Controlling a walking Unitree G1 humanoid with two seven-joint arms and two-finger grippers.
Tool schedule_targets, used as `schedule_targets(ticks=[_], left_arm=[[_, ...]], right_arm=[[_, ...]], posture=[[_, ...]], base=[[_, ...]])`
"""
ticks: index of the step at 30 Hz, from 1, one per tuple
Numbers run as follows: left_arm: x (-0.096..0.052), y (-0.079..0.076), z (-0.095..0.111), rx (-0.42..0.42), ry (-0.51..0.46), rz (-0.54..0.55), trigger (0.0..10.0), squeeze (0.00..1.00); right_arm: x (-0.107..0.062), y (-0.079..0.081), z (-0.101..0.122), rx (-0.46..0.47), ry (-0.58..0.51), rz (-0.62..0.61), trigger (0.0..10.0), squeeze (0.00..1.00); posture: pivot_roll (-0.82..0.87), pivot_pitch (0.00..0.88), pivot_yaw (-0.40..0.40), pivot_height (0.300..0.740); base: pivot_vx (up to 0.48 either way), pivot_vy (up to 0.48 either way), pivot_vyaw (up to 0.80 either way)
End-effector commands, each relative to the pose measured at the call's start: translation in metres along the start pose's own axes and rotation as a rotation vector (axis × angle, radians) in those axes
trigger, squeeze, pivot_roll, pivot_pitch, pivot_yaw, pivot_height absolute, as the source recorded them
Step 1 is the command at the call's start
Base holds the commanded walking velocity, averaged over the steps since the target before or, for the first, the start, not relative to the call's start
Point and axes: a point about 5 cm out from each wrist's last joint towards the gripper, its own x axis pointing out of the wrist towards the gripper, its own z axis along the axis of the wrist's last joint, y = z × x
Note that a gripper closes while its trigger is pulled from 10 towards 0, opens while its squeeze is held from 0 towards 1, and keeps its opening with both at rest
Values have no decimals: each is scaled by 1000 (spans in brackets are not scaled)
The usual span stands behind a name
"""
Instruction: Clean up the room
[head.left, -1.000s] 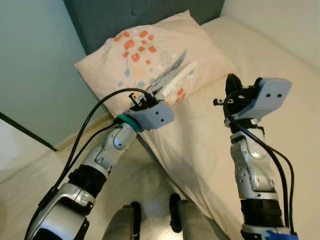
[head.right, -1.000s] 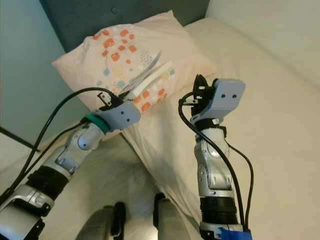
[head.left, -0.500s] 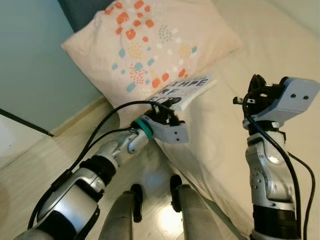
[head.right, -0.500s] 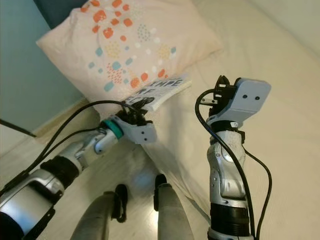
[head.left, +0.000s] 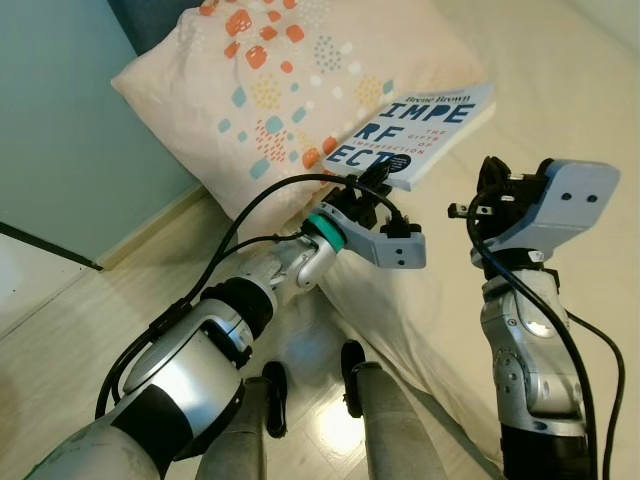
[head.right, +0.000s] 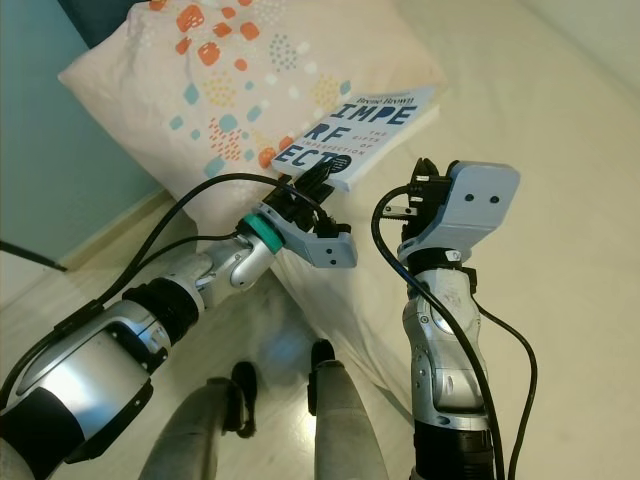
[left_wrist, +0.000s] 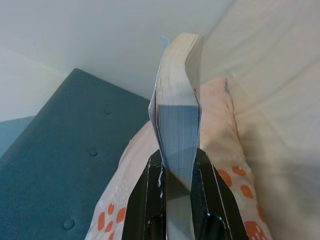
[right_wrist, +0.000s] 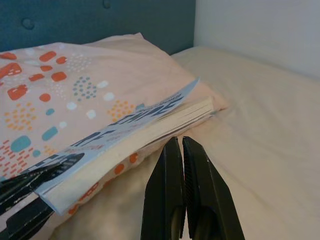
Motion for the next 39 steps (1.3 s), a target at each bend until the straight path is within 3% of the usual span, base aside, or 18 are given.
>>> schedule_targets(ticks=[1, 2, 7, 14, 15, 16, 23, 24, 25, 26, 27, 28, 31, 32, 34, 35, 37, 39], left_arm=[[7, -1, 18, -14, -86, 24, 10000, 420], [5, -6, 21, -18, -104, -1, 10000, 1000], [-8, -26, 21, -29, -102, -122, 10000, 1000], [-11, -28, 20, -52, -90, -111, 10000, 1000], [-12, -28, 19, -58, -81, -106, 10000, 655], [-11, -26, 16, -71, -67, -96, 10000, 0], [-16, -13, -4, -143, 13, -62, 10000, 0], [-18, -14, -9, -224, 73, -92, 10000, 0], [-26, -19, -20, -430, 213, -139, 10000, 0], [-26, -19, -20, -430, 213, -139, 10000, 0], [-30, -21, -26, -538, 282, -150, 10000, 0], [-30, -21, -26, -538, 282, -150, 10000, 0], [-52, -19, -44, -921, 494, -32, 10000, 0], [-52, -19, -44, -921, 494, -32, 10000, 0], [-72, -9, -52, -1100, 577, 87, 10000, 0], [-72, -9, -52, -1100, 577, 87, 10000, 0], [-89, 5, -56, -1148, 591, 165, 10000, 0], [-95, 11, -58, -1139, 589, 179, 10000, 0]], right_arm=[[-6, -4, -4, 3, 22, -22, 10000, 0], [-5, -4, -4, 3, 23, -23, 10000, 0], [-5, -4, -4, 5, 30, -25, 10000, 0], [-5, -4, -5, 7, 33, -22, 10000, 0], [-4, -3, -6, 9, 33, -18, 10000, 0], [-2, -2, -6, 11, 31, -12, 10000, 0], [2, 0, -7, 20, 26, 2, 10000, 0], [2, 1, -8, 23, 28, 8, 10000, 0], [2, 3, -10, 32, 40, 26, 10000, 0], [2, 3, -10, 32, 40, 26, 10000, 0], [1, 4, -13, 42, 55, 37, 10000, 0], [1, 4, -13, 42, 55, 37, 10000, 0], [-11, 14, -35, 72, 149, 90, 10000, 0], [-11, 14, -35, 72, 149, 90, 10000, 0], [-24, 23, -52, 69, 216, 145, 10000, 0], [-24, 23, -52, 69, 216, 145, 10000, 0], [-37, 25, -72, 77, 286, 167, 10000, 0], [-42, 24, -81, 82, 316, 165, 10000, 0]], posture=[[-287, 448, 80, 740], [-285, 446, 81, 740], [-280, 440, 80, 740], [-267, 431, 77, 740], [-261, 417, 71, 740], [-261, 413, 71, 740], [-239, 375, 66, 740], [-233, 363, 68, 740], [-228, 353, 69, 740], [-228, 353, 69, 740], [-224, 346, 70, 740], [-224, 346, 70, 740], [-208, 315, 71, 740], [-208, 315, 71, 740], [-189, 296, 66, 740], [-189, 296, 66, 740], [-156, 273, 57, 740], [-156, 273, 57, 740]], base=[[0, 0, 0], [0, 0, 0], [0, 0, 0], [0, 0, 0], [0, 0, 0], [0, 0, 0], [0, 0, 0], [0, 0, 0], [0, 0, 0], [0, 0, 0], [0, 0, 0], [0, 0, 0], [0, 0, 0], [0, 0, 0], [0, 0, 0], [0, 0, 0], [0, 0, 0], [0, 0, 0]])
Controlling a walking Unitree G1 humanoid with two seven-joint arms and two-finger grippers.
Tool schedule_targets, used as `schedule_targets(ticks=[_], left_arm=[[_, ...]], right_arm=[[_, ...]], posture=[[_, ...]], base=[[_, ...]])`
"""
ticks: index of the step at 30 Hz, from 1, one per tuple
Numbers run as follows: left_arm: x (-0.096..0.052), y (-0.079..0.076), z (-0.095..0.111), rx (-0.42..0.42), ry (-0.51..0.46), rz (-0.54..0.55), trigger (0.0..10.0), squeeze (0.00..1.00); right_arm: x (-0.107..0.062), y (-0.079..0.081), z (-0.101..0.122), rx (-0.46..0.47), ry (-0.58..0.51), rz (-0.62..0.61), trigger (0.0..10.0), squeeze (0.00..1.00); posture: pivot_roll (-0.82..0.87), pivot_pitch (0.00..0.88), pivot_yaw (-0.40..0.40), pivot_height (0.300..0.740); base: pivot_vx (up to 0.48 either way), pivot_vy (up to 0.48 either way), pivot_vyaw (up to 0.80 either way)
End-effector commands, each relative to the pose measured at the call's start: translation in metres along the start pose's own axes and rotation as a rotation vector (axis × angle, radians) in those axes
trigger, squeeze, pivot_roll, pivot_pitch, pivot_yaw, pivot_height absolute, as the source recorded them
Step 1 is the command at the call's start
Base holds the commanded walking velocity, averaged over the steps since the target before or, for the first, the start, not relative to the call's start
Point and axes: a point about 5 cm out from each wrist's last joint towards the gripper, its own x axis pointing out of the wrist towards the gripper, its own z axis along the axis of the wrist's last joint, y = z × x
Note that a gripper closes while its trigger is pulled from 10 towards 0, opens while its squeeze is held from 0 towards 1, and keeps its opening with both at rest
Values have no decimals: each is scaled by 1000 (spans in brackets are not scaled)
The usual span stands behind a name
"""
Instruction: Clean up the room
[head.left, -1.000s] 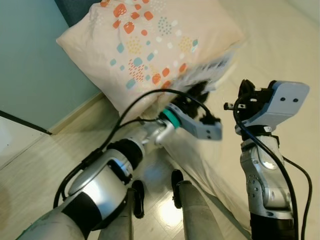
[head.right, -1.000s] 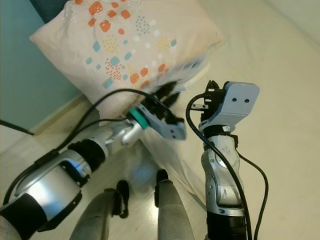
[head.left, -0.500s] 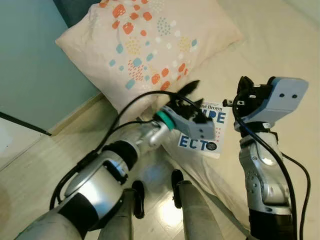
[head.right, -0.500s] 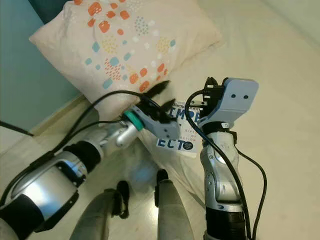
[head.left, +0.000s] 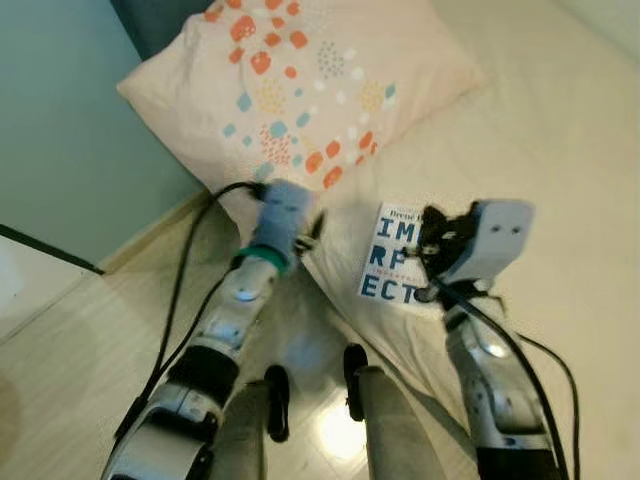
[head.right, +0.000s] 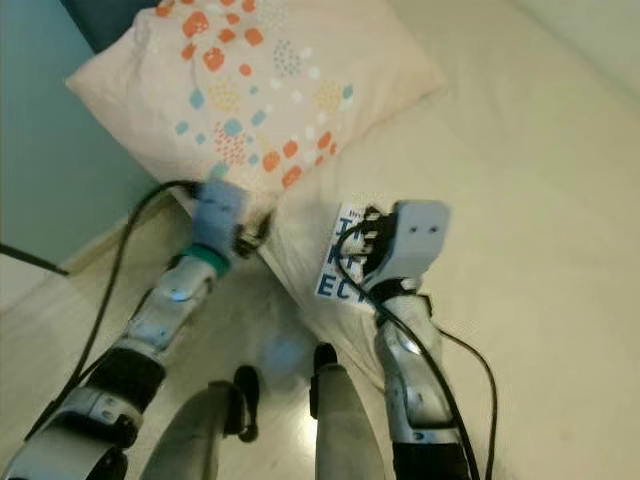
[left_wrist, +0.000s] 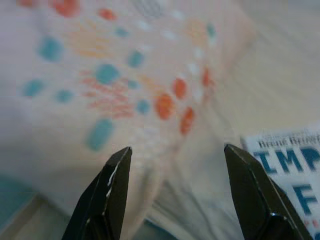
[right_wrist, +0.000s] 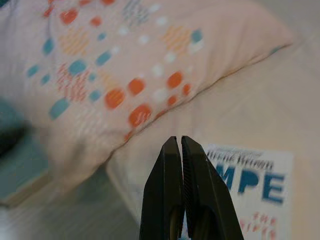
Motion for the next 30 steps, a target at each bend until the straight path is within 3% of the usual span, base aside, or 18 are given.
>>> schedule_targets(ticks=[1, 2, 5, 8, 12, 21, 30], left_arm=[[-7, 2, -4, -27, 24, 2, 10000, 0], [-16, 23, -2, 48, 7, 16, 10000, 0], [-16, 23, -2, 48, 7, 16, 10000, 0], [-23, 40, 0, 76, 36, 33, 10000, 0], [-26, 51, 3, 58, 60, 58, 10000, 0], [-22, 45, 15, 16, 46, 71, 10000, 0], [-20, 49, 18, 26, 58, 110, 10000, 0]], right_arm=[[-8, -2, -18, 4, 60, -4, 10000, 0], [-14, -7, -40, 66, 127, -53, 10000, 0], [-14, -7, -40, 66, 127, -53, 10000, 0], [-16, -12, -49, 109, 154, -94, 10000, 0], [-9, -16, -43, 85, 118, -113, 10000, 0], [4, -17, -26, 28, 31, -95, 10000, 0], [10, -16, -26, 21, 13, -80, 10000, 0]], posture=[[-156, 273, 57, 740], [-130, 248, 55, 740], [-130, 248, 55, 740], [-132, 225, 57, 740], [-138, 206, 53, 740], [-142, 178, 47, 740], [-134, 165, 42, 740]], base=[[0, 0, 0], [0, 0, 0], [0, 0, 0], [0, 0, 0], [0, 0, 0], [0, 0, 0], [0, 0, 0]])
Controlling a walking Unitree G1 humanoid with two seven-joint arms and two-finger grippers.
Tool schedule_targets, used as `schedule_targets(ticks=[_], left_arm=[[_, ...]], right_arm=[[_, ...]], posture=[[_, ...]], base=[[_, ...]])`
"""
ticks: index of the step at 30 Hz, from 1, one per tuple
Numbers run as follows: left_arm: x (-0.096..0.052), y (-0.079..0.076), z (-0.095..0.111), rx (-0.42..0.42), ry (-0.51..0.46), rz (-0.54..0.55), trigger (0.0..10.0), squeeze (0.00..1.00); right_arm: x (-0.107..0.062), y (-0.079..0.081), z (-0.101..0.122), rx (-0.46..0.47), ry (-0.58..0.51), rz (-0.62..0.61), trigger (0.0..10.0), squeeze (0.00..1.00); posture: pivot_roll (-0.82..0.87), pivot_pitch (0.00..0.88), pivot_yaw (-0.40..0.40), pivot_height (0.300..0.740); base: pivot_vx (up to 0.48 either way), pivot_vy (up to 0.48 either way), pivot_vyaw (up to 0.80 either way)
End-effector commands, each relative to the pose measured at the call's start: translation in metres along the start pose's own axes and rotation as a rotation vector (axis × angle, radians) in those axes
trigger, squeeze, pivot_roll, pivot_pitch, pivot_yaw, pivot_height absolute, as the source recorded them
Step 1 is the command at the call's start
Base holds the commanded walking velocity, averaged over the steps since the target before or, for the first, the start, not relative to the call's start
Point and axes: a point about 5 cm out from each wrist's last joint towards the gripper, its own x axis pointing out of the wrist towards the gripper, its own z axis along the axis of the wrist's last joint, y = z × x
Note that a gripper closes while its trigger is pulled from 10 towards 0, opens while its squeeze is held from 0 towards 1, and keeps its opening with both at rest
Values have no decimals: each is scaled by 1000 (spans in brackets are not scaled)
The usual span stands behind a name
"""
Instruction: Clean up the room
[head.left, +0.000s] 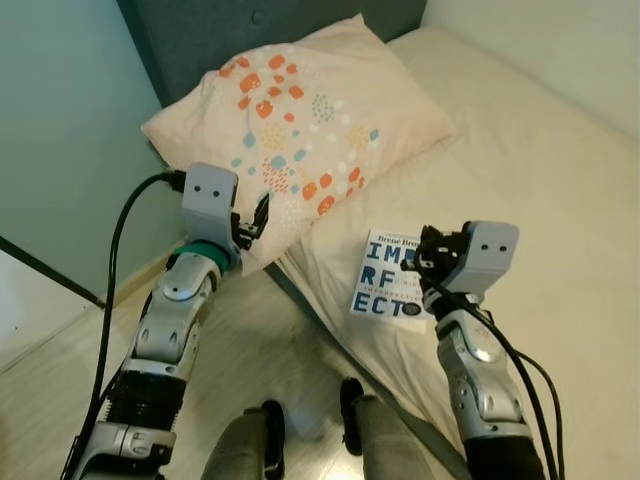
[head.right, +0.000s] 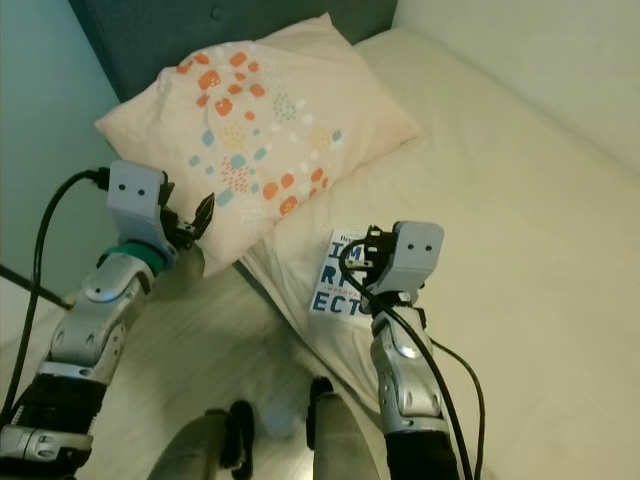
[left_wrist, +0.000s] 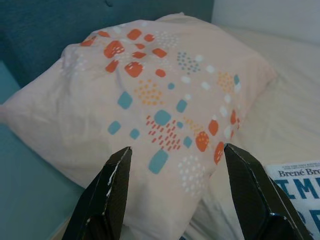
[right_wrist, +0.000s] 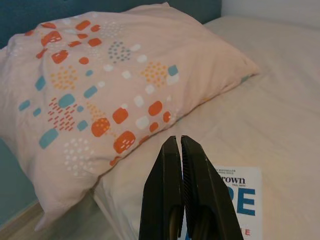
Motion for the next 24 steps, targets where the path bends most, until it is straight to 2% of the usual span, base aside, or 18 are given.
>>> schedule_targets(ticks=[1, 24], left_arm=[[-3, 0, -2, -1, 16, 6, 10000, 0], [-7, -7, -8, -1, 58, 3, 10000, 0]], right_arm=[[-3, -2, -8, 2, 22, -10, 10000, 0], [-1, 0, -14, -2, 17, 3, 10000, 0]], posture=[[-132, 160, 42, 740], [-124, 148, 41, 740]], base=[[0, 0, 0], [0, 0, 0]])
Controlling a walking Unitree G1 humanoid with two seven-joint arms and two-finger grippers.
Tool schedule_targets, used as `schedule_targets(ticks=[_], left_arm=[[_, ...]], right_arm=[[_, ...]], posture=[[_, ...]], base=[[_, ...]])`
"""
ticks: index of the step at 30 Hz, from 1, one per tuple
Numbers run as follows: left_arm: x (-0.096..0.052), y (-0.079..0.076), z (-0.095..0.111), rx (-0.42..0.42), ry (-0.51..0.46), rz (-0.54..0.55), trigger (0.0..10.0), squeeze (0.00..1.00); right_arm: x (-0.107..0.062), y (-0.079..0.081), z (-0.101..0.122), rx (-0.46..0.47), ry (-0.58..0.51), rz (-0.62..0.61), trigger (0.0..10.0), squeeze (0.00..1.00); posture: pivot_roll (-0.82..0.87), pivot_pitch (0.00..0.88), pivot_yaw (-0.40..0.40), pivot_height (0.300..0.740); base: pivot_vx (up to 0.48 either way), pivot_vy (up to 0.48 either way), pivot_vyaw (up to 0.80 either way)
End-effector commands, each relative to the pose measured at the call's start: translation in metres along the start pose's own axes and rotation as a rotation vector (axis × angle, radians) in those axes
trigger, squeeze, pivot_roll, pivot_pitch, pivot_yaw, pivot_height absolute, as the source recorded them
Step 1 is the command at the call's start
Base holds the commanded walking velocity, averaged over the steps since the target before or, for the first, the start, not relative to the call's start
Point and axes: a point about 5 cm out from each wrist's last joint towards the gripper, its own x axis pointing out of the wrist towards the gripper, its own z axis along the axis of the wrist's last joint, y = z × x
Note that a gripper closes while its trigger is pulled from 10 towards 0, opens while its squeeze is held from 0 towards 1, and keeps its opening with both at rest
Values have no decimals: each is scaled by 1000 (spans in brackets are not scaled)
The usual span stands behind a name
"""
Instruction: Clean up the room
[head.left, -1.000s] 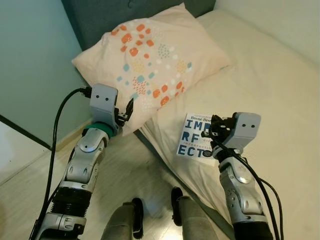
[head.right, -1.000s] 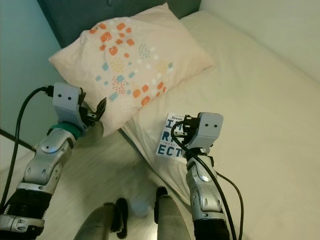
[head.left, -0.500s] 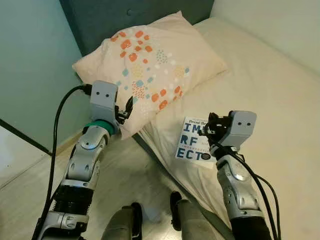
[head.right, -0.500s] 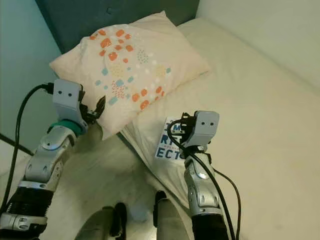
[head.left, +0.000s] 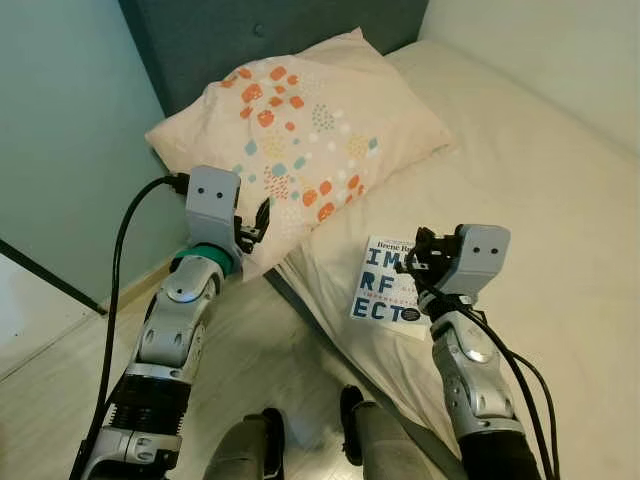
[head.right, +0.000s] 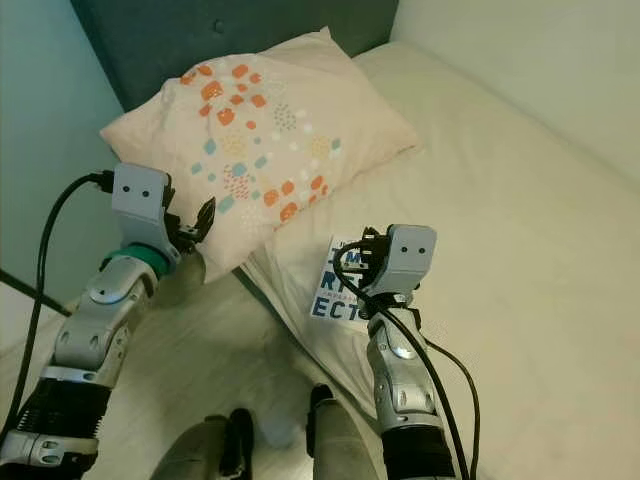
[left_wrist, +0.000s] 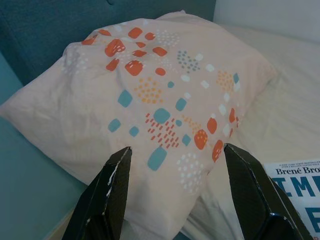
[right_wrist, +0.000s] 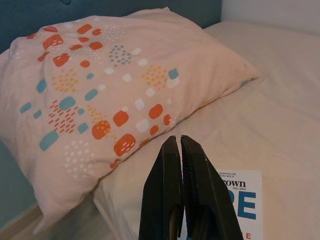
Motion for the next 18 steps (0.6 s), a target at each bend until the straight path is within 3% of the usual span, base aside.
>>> schedule_targets(ticks=[1, 12, 18], left_arm=[[-5, 0, -8, 12, 30, 1, 10000, 0], [-10, 0, -16, 20, 58, 11, 10000, 0], [-12, 1, -19, 27, 66, 13, 10000, 0]], right_arm=[[-2, 1, -6, -2, 16, 4, 10000, 0], [-1, 2, -8, -4, 15, 12, 10000, 0], [-1, 4, -9, 2, 16, 17, 10000, 0]], posture=[[-121, 149, 39, 740], [-112, 147, 37, 740], [-106, 147, 36, 715]], base=[[0, 0, 0], [0, 0, 0], [0, 0, 0]])
